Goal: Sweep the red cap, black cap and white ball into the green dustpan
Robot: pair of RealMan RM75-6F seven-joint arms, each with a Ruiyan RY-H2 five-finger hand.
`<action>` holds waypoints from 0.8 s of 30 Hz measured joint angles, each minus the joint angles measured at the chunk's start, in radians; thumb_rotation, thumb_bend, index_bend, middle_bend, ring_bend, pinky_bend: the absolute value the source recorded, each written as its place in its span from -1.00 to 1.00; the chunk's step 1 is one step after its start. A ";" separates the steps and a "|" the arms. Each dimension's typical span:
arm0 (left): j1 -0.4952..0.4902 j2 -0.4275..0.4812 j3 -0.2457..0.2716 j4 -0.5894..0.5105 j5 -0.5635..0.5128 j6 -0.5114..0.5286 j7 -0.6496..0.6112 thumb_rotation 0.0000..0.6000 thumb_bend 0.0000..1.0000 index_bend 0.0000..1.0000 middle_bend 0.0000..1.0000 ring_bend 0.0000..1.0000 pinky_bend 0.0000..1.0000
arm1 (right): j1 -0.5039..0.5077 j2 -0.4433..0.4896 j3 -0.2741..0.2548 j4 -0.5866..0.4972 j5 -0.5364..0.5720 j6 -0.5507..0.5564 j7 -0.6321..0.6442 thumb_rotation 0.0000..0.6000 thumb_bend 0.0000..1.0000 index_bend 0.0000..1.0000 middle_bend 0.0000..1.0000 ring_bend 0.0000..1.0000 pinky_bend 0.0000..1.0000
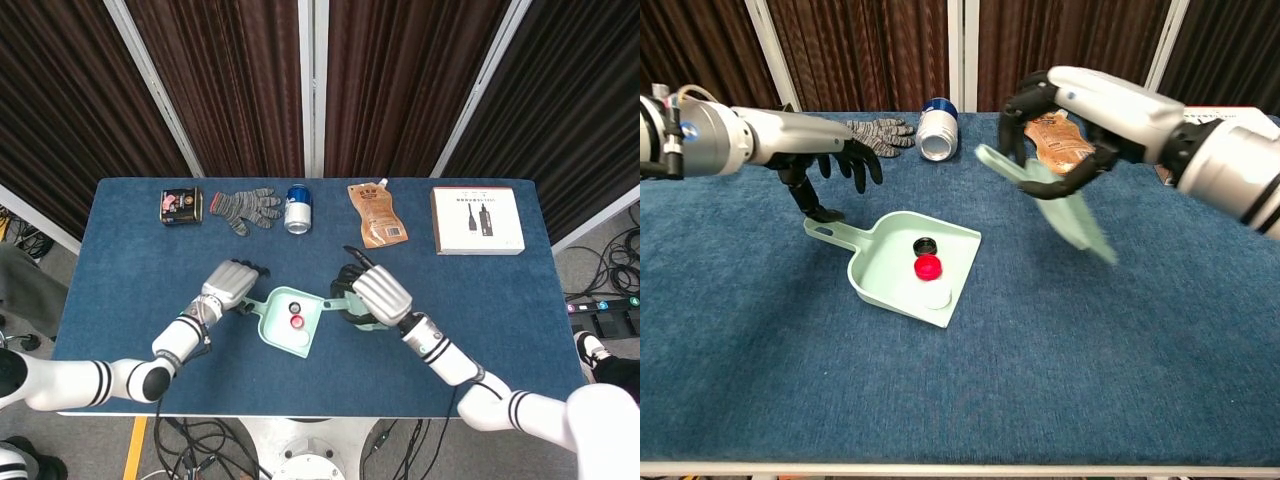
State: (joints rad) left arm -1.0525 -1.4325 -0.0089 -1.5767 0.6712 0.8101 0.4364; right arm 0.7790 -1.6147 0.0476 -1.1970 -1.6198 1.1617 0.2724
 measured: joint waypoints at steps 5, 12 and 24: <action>0.081 0.034 -0.023 -0.006 0.072 0.093 -0.097 1.00 -0.41 -0.61 -0.50 -0.62 -0.48 | -0.004 0.146 -0.051 -0.083 0.019 -0.133 -0.125 1.00 -0.12 0.33 0.15 -0.59 -1.00; 0.228 0.077 -0.043 0.035 0.165 0.229 -0.252 1.00 -0.51 -0.61 -0.50 -0.62 -0.49 | -0.006 0.185 -0.089 -0.131 0.079 -0.269 -0.303 1.00 -0.36 -0.50 -0.38 -0.95 -1.00; 0.473 0.109 0.009 0.152 0.350 0.435 -0.354 1.00 -0.60 -0.57 -0.50 -0.62 -0.54 | -0.087 0.249 -0.076 -0.188 0.155 -0.197 -0.381 1.00 -0.44 -0.97 -0.62 -1.00 -1.00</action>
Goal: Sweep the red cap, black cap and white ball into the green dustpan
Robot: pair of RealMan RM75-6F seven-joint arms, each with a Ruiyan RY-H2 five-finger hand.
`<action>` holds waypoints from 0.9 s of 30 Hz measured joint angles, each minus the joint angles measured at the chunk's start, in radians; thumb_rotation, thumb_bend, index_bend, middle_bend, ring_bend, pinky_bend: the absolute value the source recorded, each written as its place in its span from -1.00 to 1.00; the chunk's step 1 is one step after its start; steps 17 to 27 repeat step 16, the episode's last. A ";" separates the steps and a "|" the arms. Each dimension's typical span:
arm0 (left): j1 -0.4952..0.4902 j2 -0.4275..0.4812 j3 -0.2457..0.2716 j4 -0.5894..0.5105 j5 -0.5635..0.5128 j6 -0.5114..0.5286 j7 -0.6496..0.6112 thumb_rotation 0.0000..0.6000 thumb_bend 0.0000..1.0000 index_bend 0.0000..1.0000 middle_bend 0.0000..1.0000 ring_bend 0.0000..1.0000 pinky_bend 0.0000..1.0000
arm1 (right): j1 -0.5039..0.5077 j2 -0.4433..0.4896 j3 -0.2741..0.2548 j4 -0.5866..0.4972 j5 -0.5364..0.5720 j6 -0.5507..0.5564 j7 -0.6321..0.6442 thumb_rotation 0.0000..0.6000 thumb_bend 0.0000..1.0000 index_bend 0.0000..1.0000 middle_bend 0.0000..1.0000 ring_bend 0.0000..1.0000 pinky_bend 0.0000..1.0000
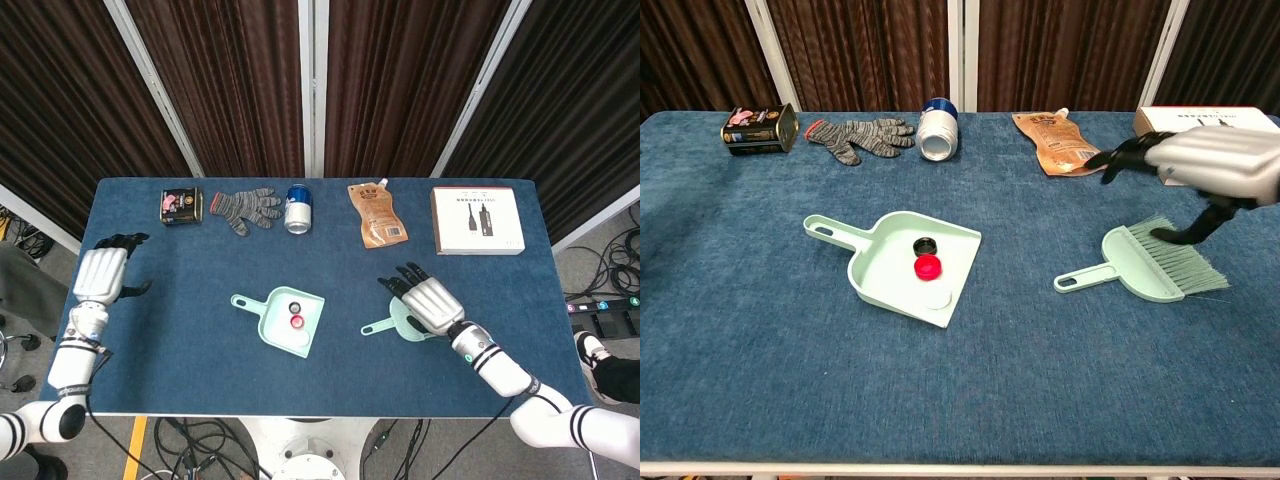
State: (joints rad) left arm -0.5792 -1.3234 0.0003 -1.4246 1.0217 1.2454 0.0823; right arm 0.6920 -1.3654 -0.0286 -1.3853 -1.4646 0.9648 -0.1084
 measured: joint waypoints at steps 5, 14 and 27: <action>0.104 0.017 0.035 0.034 0.056 0.082 -0.023 1.00 -0.62 -0.55 -0.50 -0.62 -0.56 | -0.119 0.090 -0.002 -0.020 0.022 0.146 0.060 1.00 -0.44 -0.93 -0.60 -1.00 -1.00; 0.293 0.031 0.073 0.005 0.135 0.258 -0.036 1.00 -0.62 -0.52 -0.50 -0.62 -0.61 | -0.402 0.173 -0.031 -0.059 0.047 0.469 0.162 1.00 -0.44 -0.92 -0.64 -1.00 -1.00; 0.321 0.034 0.077 -0.019 0.148 0.284 -0.022 1.00 -0.62 -0.51 -0.50 -0.62 -0.61 | -0.467 0.176 -0.038 -0.066 0.046 0.537 0.188 1.00 -0.44 -0.92 -0.64 -1.00 -1.00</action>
